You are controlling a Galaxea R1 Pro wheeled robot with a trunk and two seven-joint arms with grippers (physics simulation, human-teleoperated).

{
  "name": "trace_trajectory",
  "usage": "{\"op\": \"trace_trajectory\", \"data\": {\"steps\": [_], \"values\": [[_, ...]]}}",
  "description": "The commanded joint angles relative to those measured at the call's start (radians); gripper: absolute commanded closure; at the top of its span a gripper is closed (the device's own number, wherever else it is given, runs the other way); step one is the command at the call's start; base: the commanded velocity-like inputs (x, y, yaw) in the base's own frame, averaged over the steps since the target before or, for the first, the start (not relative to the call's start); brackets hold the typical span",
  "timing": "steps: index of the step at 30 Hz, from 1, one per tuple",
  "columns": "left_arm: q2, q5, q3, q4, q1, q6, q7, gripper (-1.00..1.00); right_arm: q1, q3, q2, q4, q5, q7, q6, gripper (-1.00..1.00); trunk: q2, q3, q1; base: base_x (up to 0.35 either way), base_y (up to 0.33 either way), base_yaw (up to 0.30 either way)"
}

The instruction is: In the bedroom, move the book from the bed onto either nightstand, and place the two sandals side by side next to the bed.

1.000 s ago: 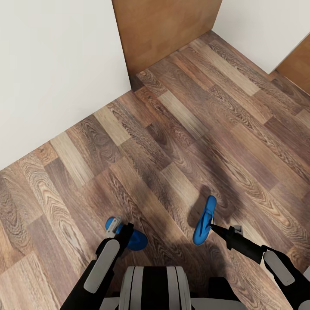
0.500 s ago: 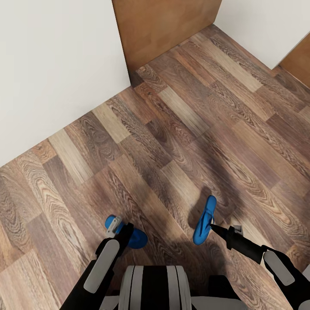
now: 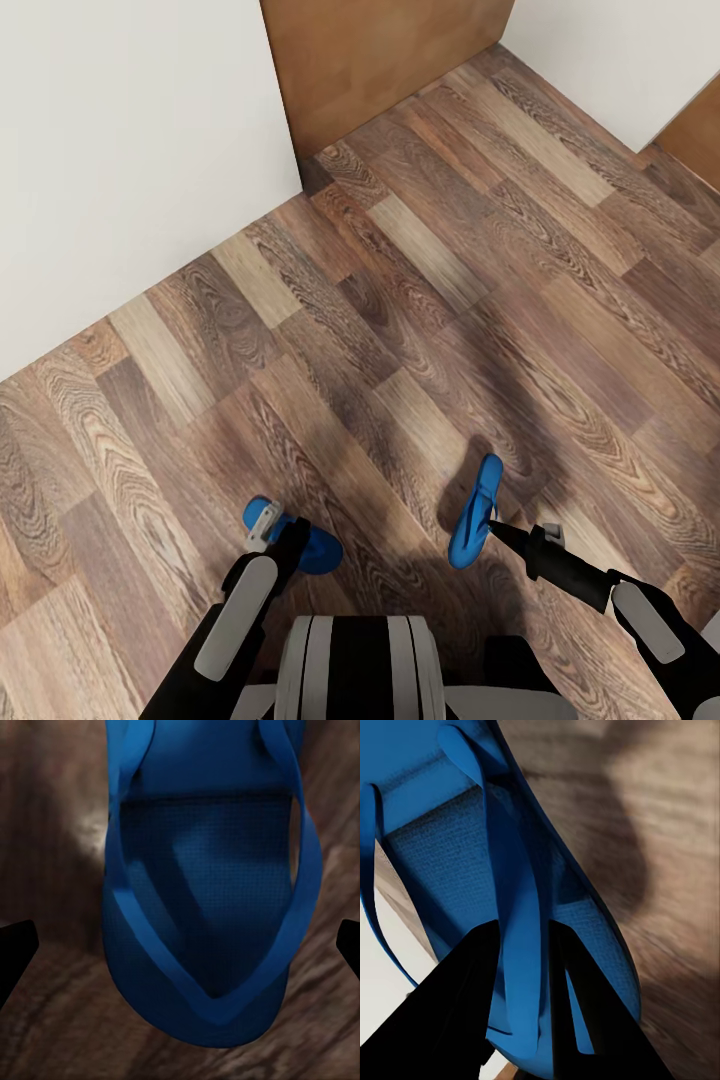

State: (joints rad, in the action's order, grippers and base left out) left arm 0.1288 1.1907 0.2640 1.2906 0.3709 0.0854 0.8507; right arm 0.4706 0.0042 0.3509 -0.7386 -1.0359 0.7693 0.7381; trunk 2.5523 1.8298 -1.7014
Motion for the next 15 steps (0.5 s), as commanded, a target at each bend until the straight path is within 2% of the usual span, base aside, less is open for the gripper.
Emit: {"op": "trace_trajectory", "data": {"steps": [1,15], "values": [[0.001,0.001,0.0,0.001,0.0,0.005,0.005,-1.0,0.0,0.0,0.0,0.0,-0.006,0.002,0.006,1.0,0.0,0.0,0.0,0.0,0.0,0.0],[0.001,0.001,0.0,0.003,0.0,0.006,0.007,-1.0,0.0,0.0,0.0,0.0,-0.006,0.002,0.006,1.0,0.0,0.0,0.0,0.0,0.0,0.0]]}}
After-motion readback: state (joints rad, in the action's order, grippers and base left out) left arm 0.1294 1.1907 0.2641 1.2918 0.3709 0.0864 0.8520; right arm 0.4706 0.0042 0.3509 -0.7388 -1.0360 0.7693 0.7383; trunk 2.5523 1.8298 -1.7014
